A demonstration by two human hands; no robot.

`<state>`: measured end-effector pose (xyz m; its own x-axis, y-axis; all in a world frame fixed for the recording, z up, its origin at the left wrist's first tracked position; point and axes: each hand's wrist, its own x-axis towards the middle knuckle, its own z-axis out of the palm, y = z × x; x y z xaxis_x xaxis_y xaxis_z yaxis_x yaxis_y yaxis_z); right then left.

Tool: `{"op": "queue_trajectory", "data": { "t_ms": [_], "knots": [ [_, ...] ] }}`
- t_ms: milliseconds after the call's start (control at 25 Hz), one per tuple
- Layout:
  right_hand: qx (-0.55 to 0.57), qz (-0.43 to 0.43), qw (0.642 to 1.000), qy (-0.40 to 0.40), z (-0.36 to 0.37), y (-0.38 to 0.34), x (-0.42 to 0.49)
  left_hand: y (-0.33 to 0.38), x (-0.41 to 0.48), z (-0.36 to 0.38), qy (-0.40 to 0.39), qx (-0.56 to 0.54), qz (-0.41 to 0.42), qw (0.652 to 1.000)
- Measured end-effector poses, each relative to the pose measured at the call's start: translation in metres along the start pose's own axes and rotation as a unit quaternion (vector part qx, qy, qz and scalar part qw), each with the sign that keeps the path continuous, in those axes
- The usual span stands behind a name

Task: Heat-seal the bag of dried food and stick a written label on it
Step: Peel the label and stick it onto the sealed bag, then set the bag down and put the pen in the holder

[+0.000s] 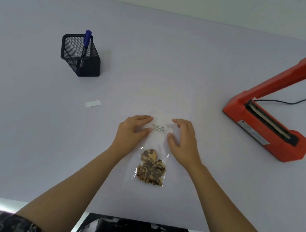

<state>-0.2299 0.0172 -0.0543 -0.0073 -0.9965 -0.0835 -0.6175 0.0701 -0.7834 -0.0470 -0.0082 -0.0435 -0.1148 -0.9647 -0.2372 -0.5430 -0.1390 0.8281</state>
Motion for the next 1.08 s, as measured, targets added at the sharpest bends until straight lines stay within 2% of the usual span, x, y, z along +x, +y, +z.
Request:
{"op": "queue_trajectory", "data": {
  "t_ms": [120,240,320,440,520,640,800,960,1080],
  "knots": [
    [0.023,0.105,0.993,0.057,0.003,-0.014,-0.030,0.007,-0.025,-0.010,0.034,0.038,-0.024,0.998],
    [-0.007,0.183,0.983,0.007,0.018,-0.024,-0.070,0.001,-0.062,-0.004,-0.017,0.127,-0.051,0.990],
    [-0.003,0.196,0.980,-0.022,0.027,-0.030,-0.082,-0.003,-0.076,0.003,-0.043,0.116,-0.065,0.990],
    [0.050,0.226,0.973,-0.008,0.031,-0.038,-0.073,0.001,-0.070,0.003,-0.037,0.052,-0.105,0.992],
    [0.079,0.218,0.973,0.013,0.025,-0.044,-0.056,0.010,-0.055,-0.003,-0.014,0.010,-0.111,0.994],
    [0.083,0.173,0.980,0.044,0.014,-0.057,-0.018,0.028,-0.022,-0.017,0.018,-0.004,-0.076,0.997],
    [0.103,0.118,0.984,0.080,-0.007,-0.072,0.069,0.058,0.059,-0.041,0.056,-0.035,-0.040,0.997],
    [0.113,0.097,0.985,0.083,-0.020,-0.072,0.161,0.076,0.147,-0.055,0.056,-0.066,-0.043,0.995],
    [0.112,0.094,0.986,0.083,-0.017,-0.057,0.224,0.074,0.212,-0.054,0.043,-0.093,-0.078,0.992]
  ]
}}
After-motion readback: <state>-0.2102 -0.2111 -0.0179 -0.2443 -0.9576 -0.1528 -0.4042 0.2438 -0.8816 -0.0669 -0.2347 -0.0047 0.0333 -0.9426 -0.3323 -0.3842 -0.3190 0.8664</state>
